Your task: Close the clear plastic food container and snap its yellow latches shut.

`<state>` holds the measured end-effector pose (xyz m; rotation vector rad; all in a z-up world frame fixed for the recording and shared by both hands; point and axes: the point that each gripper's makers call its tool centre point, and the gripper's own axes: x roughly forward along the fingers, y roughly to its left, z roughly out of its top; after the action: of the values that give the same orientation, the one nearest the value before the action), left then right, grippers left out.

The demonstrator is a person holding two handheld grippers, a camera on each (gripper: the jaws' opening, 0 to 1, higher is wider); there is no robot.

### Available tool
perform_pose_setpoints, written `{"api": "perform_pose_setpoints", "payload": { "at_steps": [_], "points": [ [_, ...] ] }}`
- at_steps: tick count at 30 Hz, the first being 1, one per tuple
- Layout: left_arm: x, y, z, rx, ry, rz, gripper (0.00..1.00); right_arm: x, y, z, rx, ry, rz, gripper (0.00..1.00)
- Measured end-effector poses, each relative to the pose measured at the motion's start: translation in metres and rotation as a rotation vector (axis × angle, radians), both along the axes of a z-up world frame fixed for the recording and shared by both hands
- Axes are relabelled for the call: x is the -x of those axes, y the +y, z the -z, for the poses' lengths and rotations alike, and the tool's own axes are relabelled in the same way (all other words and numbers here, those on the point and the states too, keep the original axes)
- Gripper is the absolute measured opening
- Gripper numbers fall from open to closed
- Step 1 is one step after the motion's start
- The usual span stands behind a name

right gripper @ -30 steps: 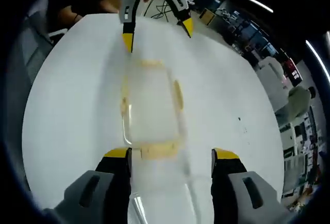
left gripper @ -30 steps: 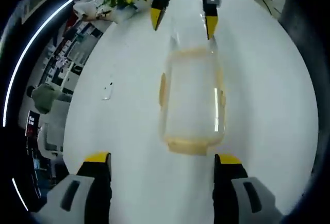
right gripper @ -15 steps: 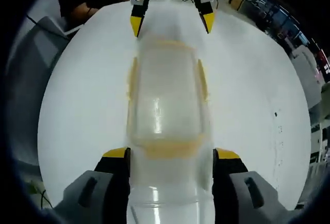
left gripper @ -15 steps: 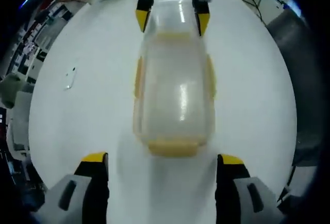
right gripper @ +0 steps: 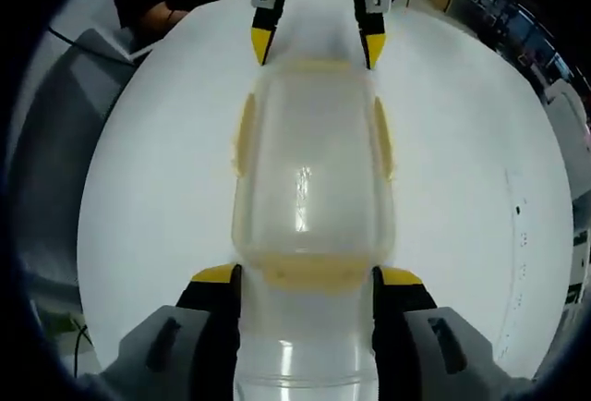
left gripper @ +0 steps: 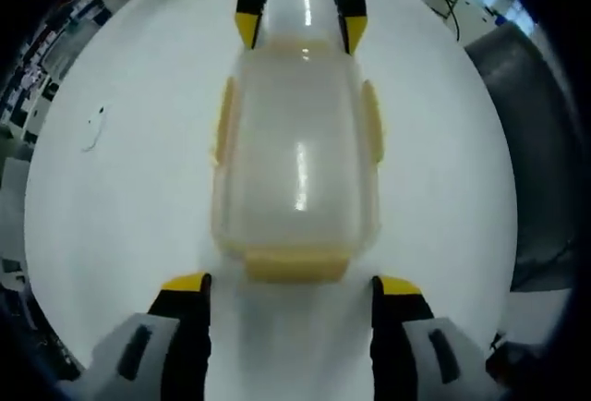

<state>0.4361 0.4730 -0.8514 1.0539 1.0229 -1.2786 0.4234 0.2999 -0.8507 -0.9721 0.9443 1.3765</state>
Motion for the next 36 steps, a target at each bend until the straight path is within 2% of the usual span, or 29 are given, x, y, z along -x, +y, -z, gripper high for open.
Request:
{"api": "perform_pose_setpoints", "payload": {
  "at_steps": [6, 18, 27, 30, 31, 32, 36],
  "points": [
    [-0.006, -0.003, -0.001, 0.033, 0.001, -0.058, 0.56, 0.000, -0.001, 0.000, -0.006, 0.000, 0.001, 0.55],
    [0.003, -0.014, -0.002, 0.048, 0.001, 0.037, 0.47, 0.002, 0.001, -0.002, -0.022, -0.001, 0.021, 0.52],
    [0.002, -0.015, -0.005, 0.043, 0.002, 0.018, 0.42, 0.007, 0.002, -0.001, -0.001, -0.003, 0.029, 0.48],
    [0.003, -0.014, -0.006, 0.035, 0.002, 0.017, 0.41, 0.009, 0.001, -0.002, 0.010, -0.003, 0.016, 0.42],
    [0.003, -0.014, -0.006, 0.034, 0.003, 0.016, 0.40, 0.009, 0.001, -0.002, 0.014, -0.004, 0.013, 0.37],
    [0.004, -0.014, -0.005, 0.032, 0.004, 0.025, 0.38, 0.008, 0.001, -0.002, 0.017, -0.002, 0.035, 0.37],
    [0.005, -0.013, -0.005, 0.021, 0.005, 0.022, 0.35, 0.007, 0.000, -0.002, 0.027, -0.006, 0.029, 0.37]
  ]
}}
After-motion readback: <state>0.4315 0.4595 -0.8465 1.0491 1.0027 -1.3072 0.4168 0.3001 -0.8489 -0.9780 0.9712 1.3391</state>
